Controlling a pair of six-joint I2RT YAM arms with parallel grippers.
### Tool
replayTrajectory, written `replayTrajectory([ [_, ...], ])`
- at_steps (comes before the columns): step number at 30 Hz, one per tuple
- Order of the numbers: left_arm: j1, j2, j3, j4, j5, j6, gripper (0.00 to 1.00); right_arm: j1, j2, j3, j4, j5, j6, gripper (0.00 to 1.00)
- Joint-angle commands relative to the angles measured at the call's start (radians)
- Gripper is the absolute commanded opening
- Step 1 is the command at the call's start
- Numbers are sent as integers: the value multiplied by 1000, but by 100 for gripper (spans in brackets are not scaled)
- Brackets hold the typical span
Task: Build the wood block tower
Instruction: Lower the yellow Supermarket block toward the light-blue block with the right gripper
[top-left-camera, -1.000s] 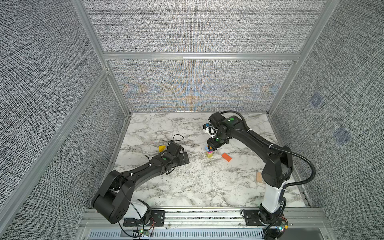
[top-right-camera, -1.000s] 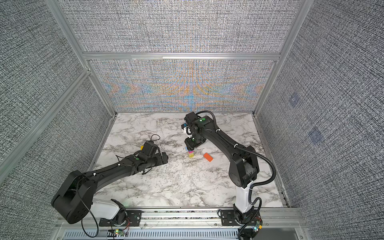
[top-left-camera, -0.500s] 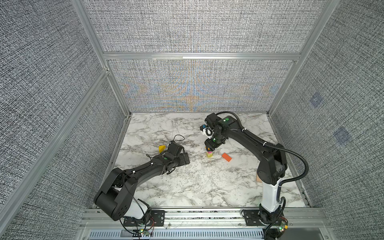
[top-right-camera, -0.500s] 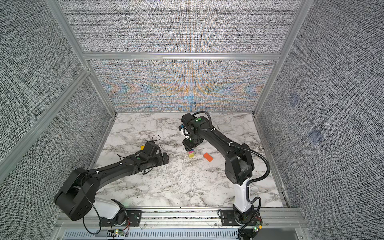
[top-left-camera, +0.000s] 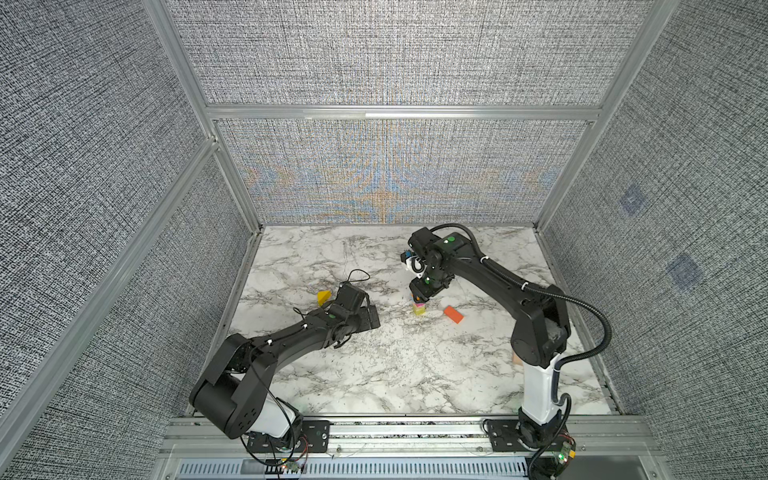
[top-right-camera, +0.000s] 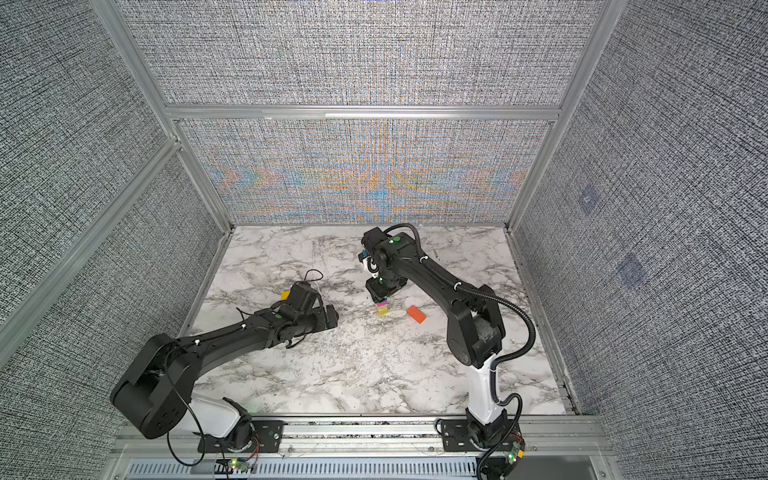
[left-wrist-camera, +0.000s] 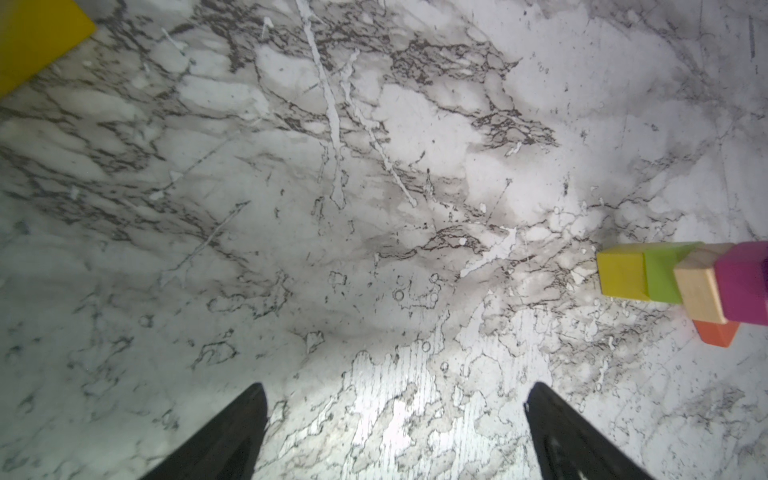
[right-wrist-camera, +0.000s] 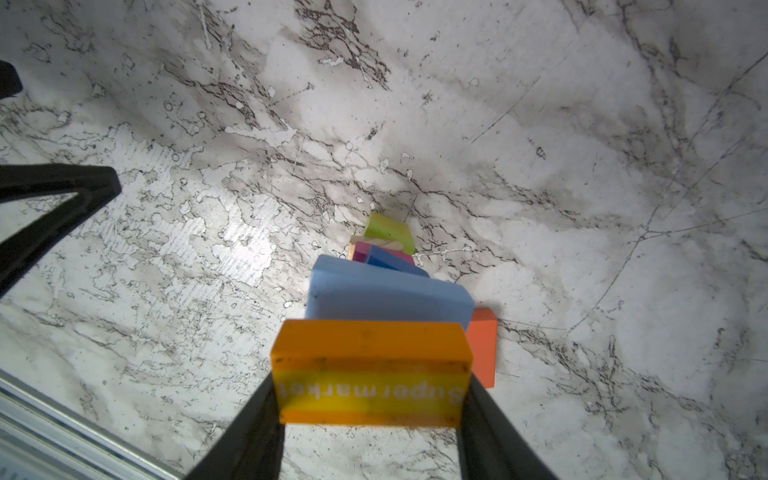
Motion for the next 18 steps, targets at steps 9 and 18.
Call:
replayTrajectory([
  [9,0,-6,6,10,-1,11,98,1,-2,7,-2,-6,37,57],
  [18,0,-7,3,14,4,9,98,1,-4,5,8,0,62,58],
])
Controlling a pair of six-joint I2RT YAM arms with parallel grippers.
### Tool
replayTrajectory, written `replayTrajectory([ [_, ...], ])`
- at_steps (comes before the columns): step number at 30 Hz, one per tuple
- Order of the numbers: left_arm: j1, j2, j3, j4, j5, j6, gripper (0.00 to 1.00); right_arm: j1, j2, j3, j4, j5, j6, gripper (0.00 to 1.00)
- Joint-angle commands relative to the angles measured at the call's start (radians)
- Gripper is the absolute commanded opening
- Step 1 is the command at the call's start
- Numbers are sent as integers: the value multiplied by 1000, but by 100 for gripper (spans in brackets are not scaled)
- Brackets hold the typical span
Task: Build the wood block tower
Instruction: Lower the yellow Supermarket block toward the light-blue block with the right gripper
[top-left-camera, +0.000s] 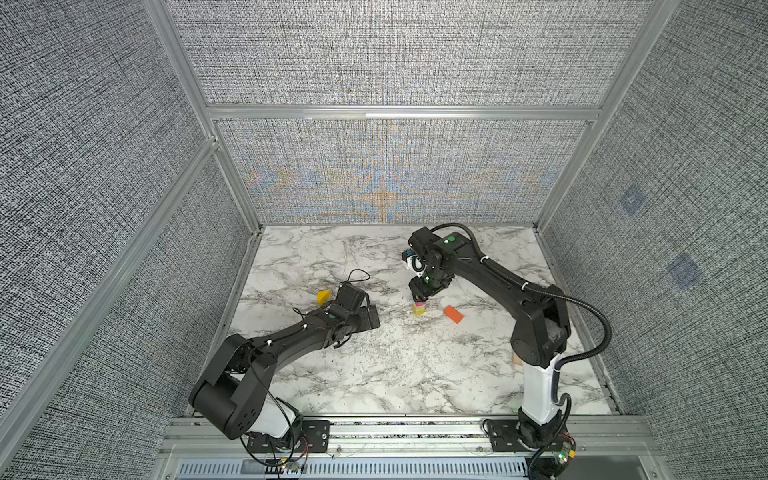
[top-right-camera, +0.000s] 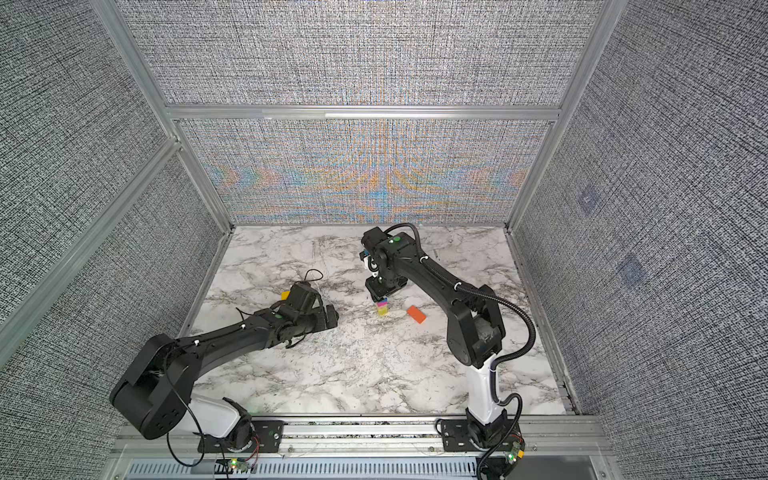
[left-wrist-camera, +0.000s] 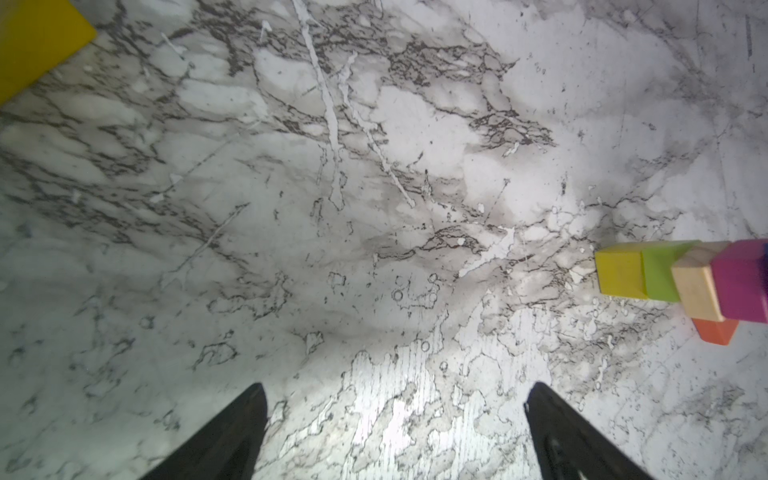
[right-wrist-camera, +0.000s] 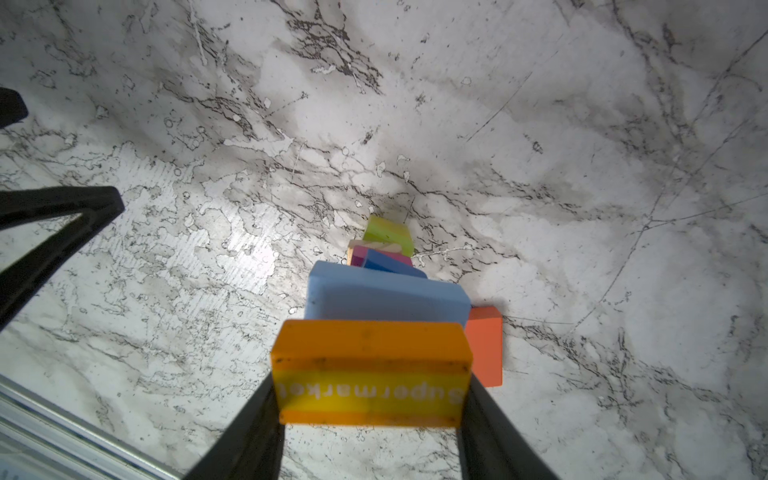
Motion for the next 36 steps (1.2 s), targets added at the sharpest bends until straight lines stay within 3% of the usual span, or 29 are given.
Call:
replayTrajectory([
  [1,0,-4,4,14,4,2,98,1,-4,4,0,-1,15,58],
  [20,0,7,1,23,7,1,98,2,1,-7,3,-1,29,67],
  [36,0,6,0,22,8,-1,98,2,-8,-8,6,22,40,68],
])
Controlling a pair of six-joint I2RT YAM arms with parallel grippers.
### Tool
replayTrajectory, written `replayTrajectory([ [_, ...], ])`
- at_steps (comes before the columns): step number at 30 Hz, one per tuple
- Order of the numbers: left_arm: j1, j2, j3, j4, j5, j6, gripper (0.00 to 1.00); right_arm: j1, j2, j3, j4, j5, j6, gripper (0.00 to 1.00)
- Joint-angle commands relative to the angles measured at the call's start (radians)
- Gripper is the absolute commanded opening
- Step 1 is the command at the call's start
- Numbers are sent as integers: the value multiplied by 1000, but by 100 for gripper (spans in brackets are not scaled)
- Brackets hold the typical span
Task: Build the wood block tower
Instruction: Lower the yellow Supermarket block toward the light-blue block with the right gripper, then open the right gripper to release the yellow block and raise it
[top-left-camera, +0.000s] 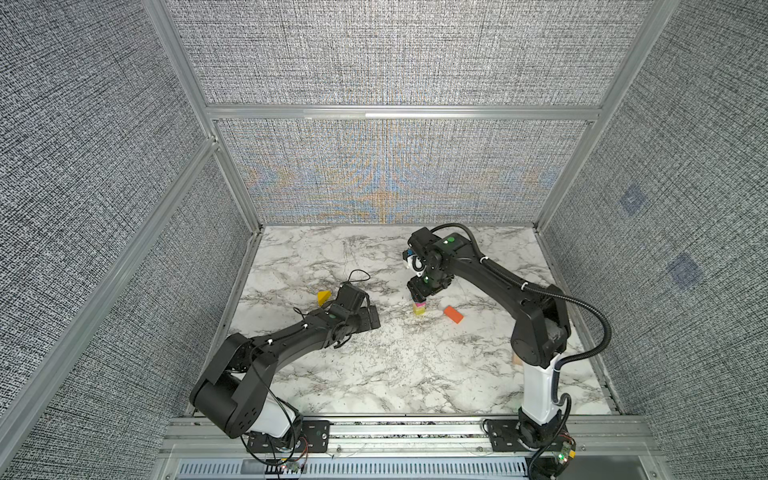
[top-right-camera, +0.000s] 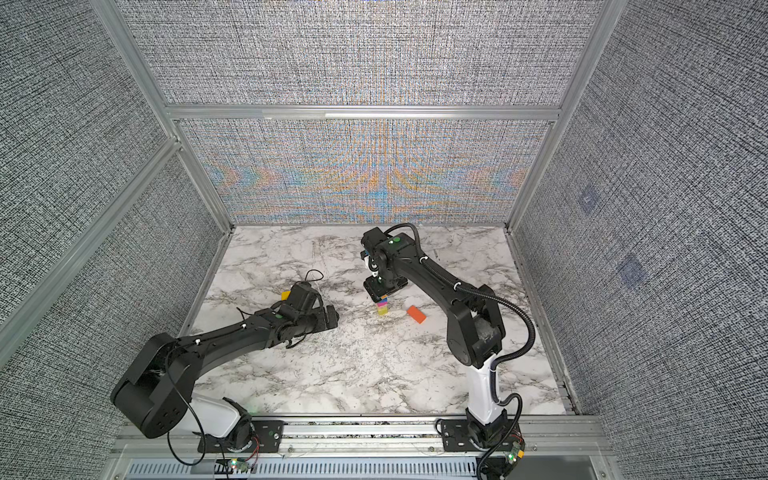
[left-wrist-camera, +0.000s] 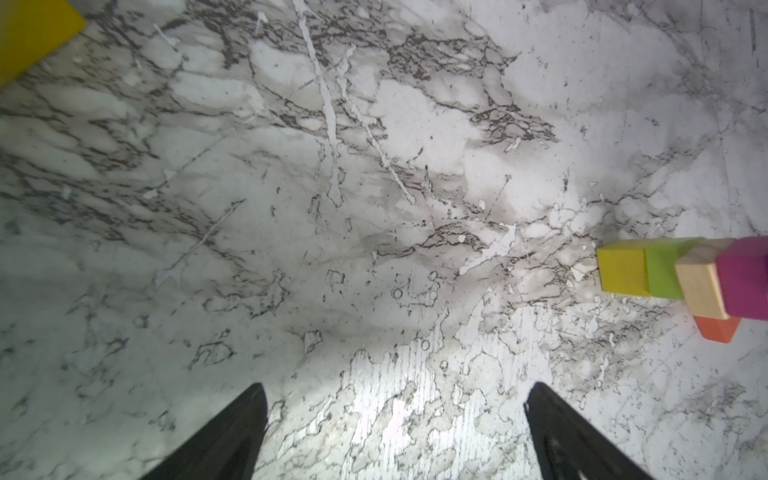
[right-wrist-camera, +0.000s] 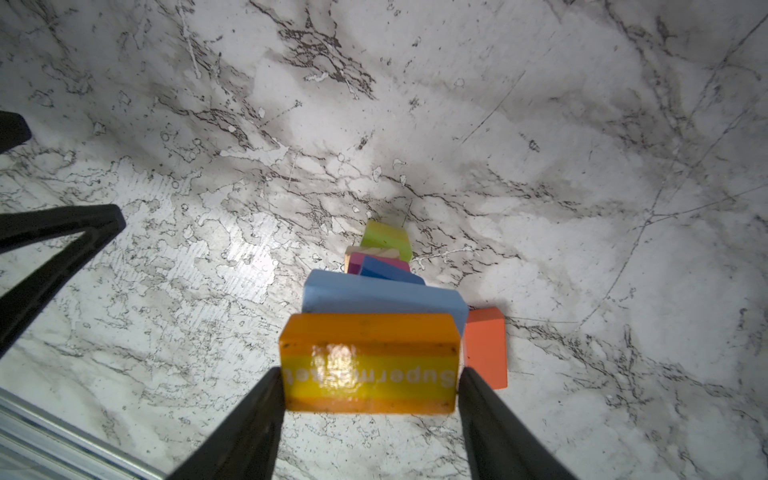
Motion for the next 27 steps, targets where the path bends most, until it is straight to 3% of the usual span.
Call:
replayTrajectory([
  [1,0,-2,-1,21,1,-1,98,1,-10,0,-8,14,11,68],
  [7,0,-1,-2,21,0,-1,98,1,-8,5,-14,17,14,58],
  [27,0,-2,-2,21,-1,-1,98,0,-3,25,-19,23,58,57],
])
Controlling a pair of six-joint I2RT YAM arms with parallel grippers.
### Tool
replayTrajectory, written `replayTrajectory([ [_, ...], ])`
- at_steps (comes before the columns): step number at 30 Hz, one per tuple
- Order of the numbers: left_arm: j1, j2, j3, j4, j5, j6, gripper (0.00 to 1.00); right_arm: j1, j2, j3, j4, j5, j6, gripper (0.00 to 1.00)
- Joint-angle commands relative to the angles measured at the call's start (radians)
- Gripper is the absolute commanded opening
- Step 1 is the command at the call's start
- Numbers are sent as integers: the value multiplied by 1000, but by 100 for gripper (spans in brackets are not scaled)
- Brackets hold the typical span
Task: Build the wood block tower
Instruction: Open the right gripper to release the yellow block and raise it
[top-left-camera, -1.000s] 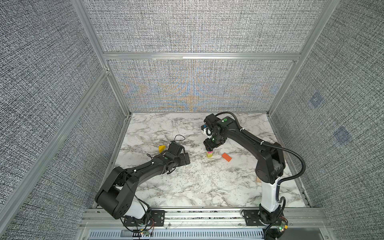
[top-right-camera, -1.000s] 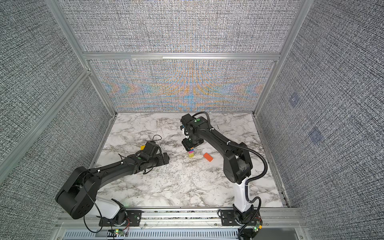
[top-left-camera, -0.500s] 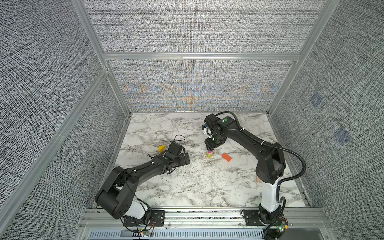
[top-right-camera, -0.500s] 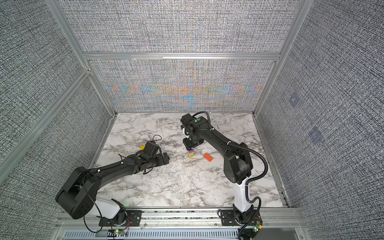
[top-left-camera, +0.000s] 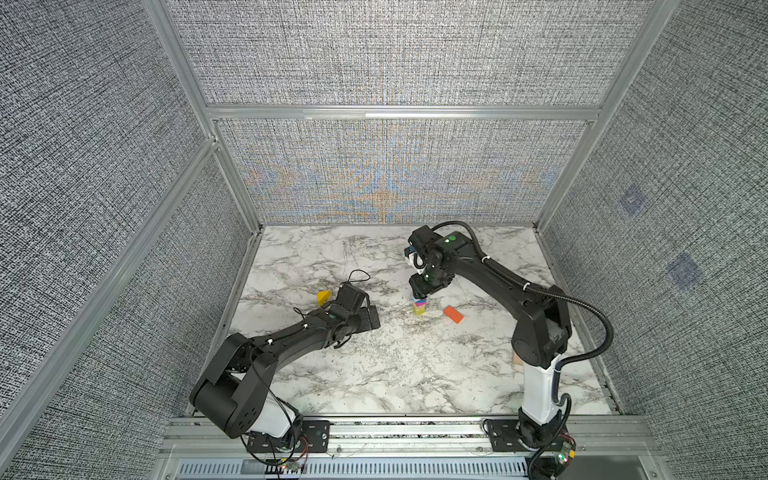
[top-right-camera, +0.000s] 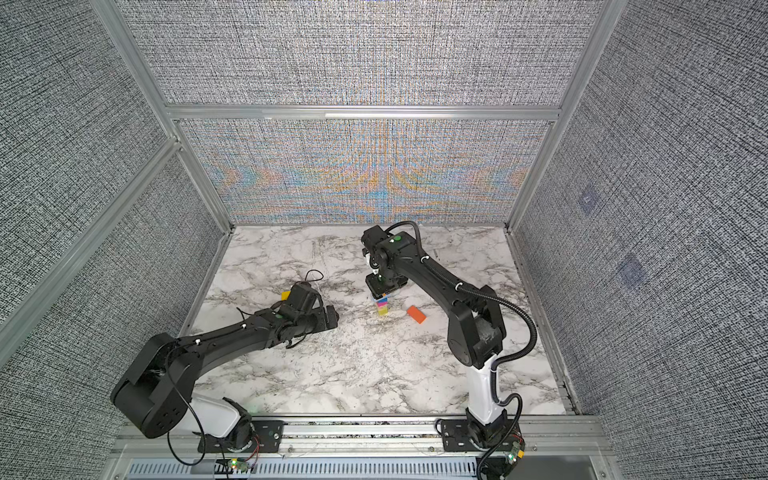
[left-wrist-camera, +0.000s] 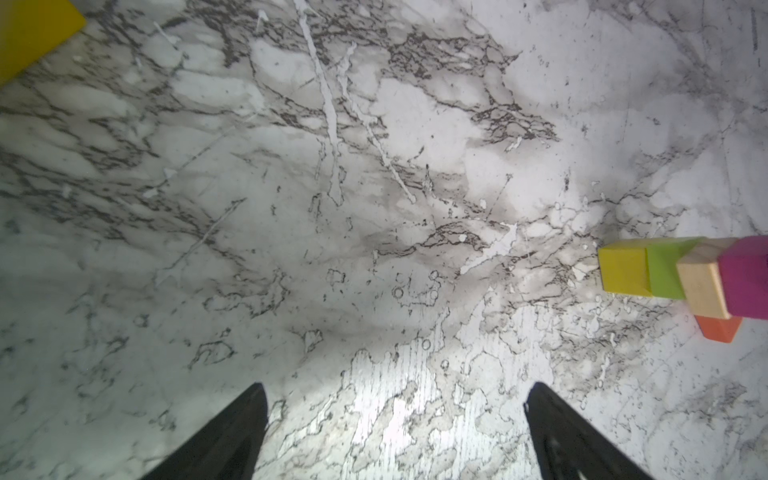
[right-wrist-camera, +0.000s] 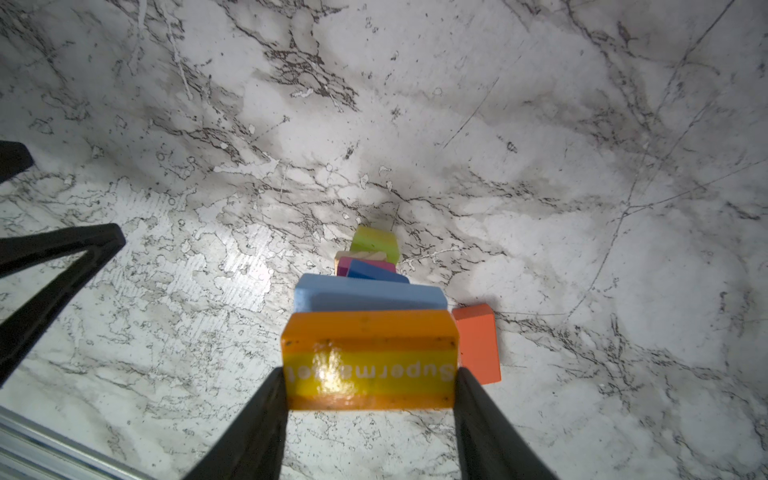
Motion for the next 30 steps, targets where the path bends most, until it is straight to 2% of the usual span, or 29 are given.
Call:
replayTrajectory([
  [1,0,-3,-1,22,-1,-1,98,1,1,9,-17,2,16,57],
  [12,0,-4,0,24,-1,0,98,1,6,10,-22,-3,24,57],
  [30,0,-7,-7,23,-3,1,98,2,-9,-6,0,-19,36,69],
])
